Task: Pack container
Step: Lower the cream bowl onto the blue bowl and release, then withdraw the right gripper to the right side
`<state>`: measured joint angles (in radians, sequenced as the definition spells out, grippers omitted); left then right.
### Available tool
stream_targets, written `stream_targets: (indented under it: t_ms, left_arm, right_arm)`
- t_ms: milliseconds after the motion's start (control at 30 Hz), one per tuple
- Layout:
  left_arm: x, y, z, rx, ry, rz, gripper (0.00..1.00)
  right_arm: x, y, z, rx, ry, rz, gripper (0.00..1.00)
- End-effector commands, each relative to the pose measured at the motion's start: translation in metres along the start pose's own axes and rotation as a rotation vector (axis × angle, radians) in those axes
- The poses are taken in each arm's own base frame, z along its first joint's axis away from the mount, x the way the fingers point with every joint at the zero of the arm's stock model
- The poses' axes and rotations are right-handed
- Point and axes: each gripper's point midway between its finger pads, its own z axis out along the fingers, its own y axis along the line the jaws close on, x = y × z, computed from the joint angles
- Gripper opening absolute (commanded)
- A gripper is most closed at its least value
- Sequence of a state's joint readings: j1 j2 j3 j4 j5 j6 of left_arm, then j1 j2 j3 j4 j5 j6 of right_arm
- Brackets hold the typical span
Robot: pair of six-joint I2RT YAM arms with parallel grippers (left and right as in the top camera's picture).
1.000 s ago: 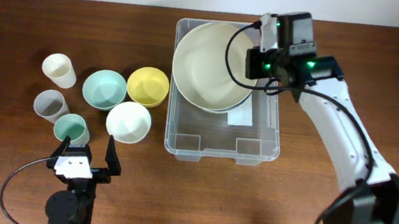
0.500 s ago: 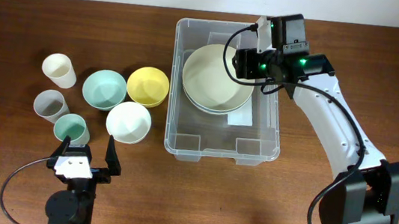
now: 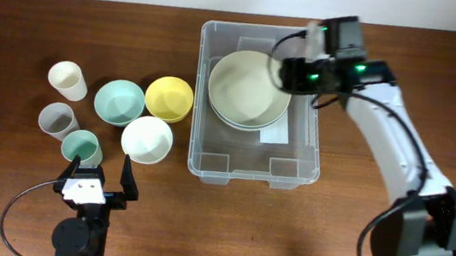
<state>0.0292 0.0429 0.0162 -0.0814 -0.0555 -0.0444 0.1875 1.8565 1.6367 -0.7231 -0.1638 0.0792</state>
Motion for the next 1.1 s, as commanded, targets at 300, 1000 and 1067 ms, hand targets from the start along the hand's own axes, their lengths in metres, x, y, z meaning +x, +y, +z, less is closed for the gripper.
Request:
stream_targets:
  t_ms: [300,1000,1067]
  left_arm:
    - [0.002,-0.002,0.000,0.011,0.000,0.016,1.00]
    - [0.002,-0.002,0.000,0.011,0.000,0.016,1.00]
    - [0.002,-0.002,0.000,0.011,0.000,0.016,1.00]
  right_arm:
    - [0.025,-0.221,-0.108,0.331,-0.058,0.417,0.99]
    - [0.070,-0.311,-0.159,0.468,-0.093,0.617,0.99]
    - [0.070,-0.311,-0.159,0.468,-0.093,0.617,0.99]
